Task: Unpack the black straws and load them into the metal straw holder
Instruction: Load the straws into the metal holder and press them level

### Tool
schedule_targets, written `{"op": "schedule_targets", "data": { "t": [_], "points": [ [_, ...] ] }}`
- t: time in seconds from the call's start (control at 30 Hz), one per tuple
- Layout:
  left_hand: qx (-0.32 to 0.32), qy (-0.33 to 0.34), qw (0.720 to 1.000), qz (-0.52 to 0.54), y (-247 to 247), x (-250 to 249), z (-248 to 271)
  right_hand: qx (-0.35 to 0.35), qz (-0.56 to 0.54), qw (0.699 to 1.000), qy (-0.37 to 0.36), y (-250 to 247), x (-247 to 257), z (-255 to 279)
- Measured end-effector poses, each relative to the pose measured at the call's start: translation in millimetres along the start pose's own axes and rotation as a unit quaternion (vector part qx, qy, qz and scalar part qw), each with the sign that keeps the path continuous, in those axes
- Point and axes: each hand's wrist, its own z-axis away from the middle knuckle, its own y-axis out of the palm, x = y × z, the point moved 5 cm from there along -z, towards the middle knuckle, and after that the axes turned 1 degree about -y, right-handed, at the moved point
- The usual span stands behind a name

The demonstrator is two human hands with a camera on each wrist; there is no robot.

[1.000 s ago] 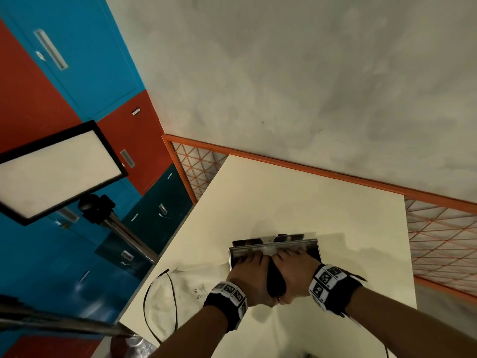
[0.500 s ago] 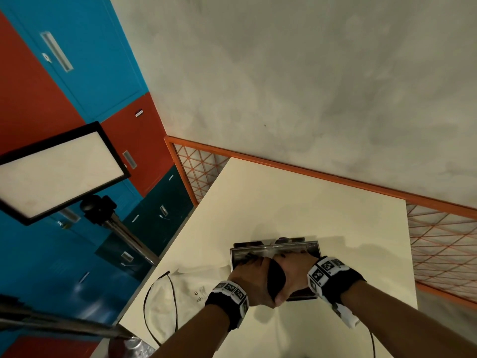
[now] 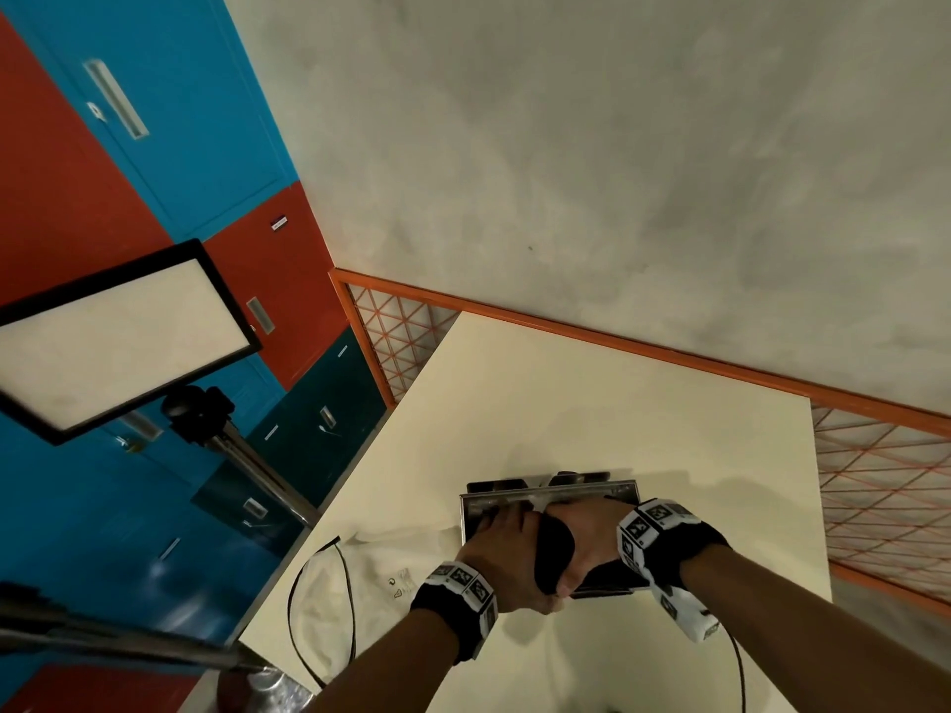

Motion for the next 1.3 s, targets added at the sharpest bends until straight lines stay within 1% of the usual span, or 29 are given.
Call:
{"op": "schedule_targets", "data": {
  "t": [0.1, 0.17, 0.3, 0.43, 0.63, 0.83, 1.0, 1.17, 1.3],
  "points": [
    [0.018, -0.011, 1.000, 0.004, 3.8, 0.6, -1.9, -0.007, 0.019, 1.000, -0.006, 1.4, 1.8, 3.1],
    [0.003, -0.010, 1.000, 0.000, 3.2, -0.6, -2.0, -0.014, 0.057, 0.998, -0.002, 2.2, 2.9, 5.5],
    [-0.028, -0.003, 1.000, -0.008, 2.0, -2.1, 1.0, -0.053, 0.153, 0.987, 0.002, 1.8, 5.9, 7.5],
    [-0.050, 0.000, 0.998, -0.025, -1.9, -3.0, 4.4, -0.089, 0.194, 0.977, 0.010, 2.3, 6.4, 9.3],
    [-0.046, -0.005, 0.999, -0.028, -2.9, -1.6, 8.0, -0.107, 0.185, 0.977, 0.016, 9.8, 1.5, 5.5],
    [-0.045, 0.000, 0.999, -0.022, -1.5, -1.1, 8.2, -0.081, 0.148, 0.986, 0.014, 13.1, -1.4, 7.3],
    [-0.026, -0.005, 1.000, -0.005, -1.8, -1.3, 7.5, -0.058, 0.123, 0.991, 0.011, 8.9, 1.3, 9.1],
    [-0.005, -0.010, 1.000, 0.028, -3.1, -1.3, 5.7, -0.055, 0.150, 0.987, 0.020, 7.4, 0.7, 7.0],
    [-0.010, -0.014, 0.999, 0.033, -0.3, -0.2, 4.6, -0.065, 0.163, 0.984, 0.027, 8.2, -0.6, 2.8]
  ]
}}
